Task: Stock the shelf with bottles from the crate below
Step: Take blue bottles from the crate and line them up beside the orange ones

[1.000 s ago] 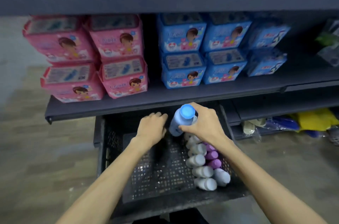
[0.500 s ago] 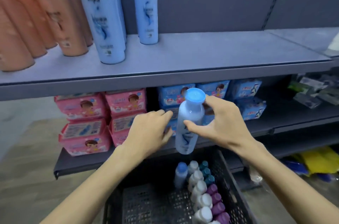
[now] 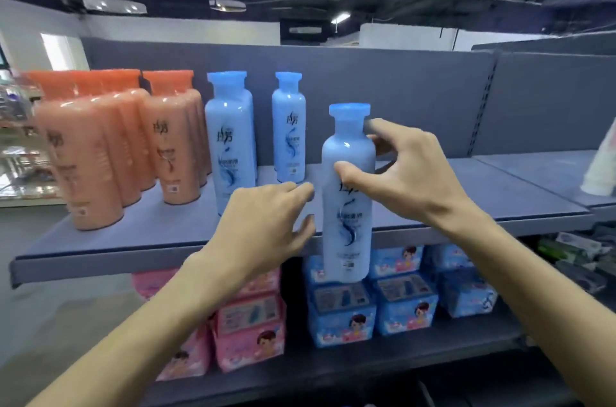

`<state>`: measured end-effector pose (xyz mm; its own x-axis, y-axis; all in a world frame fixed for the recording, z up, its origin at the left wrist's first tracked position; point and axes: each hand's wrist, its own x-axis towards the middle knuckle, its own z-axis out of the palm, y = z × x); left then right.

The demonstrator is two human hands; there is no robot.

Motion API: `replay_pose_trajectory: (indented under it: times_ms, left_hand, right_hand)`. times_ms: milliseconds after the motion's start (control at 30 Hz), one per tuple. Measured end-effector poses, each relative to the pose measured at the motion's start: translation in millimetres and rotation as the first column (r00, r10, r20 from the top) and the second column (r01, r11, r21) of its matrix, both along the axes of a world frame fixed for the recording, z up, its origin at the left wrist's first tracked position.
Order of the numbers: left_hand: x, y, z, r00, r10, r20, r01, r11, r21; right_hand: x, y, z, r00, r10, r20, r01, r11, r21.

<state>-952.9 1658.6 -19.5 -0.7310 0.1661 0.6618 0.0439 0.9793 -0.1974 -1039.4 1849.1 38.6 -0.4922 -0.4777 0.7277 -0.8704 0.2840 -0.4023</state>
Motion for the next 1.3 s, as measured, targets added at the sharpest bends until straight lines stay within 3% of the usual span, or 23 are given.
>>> replay_pose_trajectory:
  times_ms: [133,333,600,833,933,1300]
  left_hand:
    - [-6,-5,30,0.998,0.032,-0.055,-0.031,0.999,0.013]
    - [-18,-15,45,0.993,0.119,-0.011,-0.119,0.993,-0.007]
    - [-25,-32,40,0.983,0.181,0.043,-0.182,0.983,0.018]
    - [-31,-33,22,0.983,0.166,0.075,-0.168,0.985,0.031]
    - [-34,-30,15,0.985,0.156,0.075,-0.159,0.987,0.03]
    - [-41,-35,25,0.975,0.22,0.012,-0.221,0.975,0.02]
  right_hand:
    - [-12,-15,28,0.999,-0.005,-0.046,0.003,1.0,-0.031]
    - [-36,-41,35,1.0,-0.015,-0.028,0.014,1.0,-0.028]
    - [-56,-59,8,0.994,-0.024,0.111,0.028,0.999,-0.03]
    - [-45,-43,-54,0.974,-0.054,0.219,0.013,0.983,0.184]
    - [-44,-47,-76,0.97,-0.006,0.241,-0.016,0.996,0.091]
    - [-68,-99,-65,0.956,-0.025,0.291,-0.028,0.984,0.176]
